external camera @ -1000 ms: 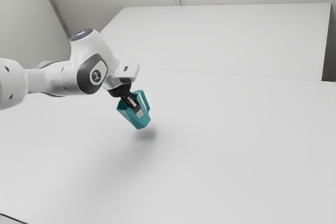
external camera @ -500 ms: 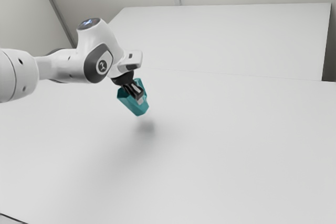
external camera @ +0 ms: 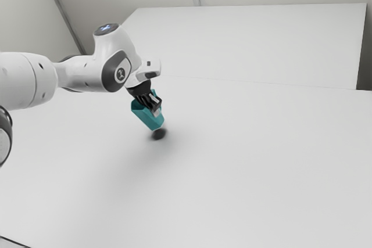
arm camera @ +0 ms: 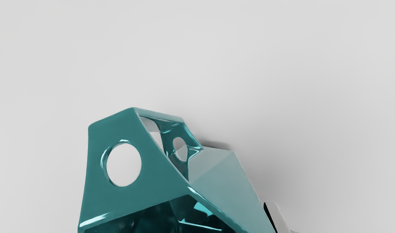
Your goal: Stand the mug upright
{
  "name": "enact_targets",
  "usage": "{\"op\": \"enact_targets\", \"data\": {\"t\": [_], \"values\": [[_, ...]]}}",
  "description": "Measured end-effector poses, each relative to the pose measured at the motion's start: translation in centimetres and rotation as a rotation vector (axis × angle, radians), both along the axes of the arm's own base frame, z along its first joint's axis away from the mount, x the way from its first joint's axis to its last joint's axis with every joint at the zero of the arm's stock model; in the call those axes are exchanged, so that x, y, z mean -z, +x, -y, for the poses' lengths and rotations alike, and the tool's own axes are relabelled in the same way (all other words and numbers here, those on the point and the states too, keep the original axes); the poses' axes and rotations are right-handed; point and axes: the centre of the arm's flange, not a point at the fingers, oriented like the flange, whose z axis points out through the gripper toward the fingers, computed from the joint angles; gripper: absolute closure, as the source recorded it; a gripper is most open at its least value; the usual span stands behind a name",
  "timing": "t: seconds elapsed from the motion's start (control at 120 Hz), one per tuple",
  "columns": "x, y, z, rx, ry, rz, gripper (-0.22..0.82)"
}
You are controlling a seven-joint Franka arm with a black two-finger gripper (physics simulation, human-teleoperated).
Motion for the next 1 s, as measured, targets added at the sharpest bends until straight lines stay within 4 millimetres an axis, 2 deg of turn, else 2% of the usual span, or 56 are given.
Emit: {"op": "enact_targets", "data": {"t": [0.342,0.65,0.867,1.0], "values": [[1.9,0.1,0.3,-0.028,-0.004,-0.035,0.75],[2.7,0.1,0.2,-0.044,-0.006,-0.049,0.71],[2.1,0.0,0.1,-0.050,-0.011,-0.041,0.69],[1.0,0.0,0.0,-0.052,-0.016,-0.025,0.67]]}}
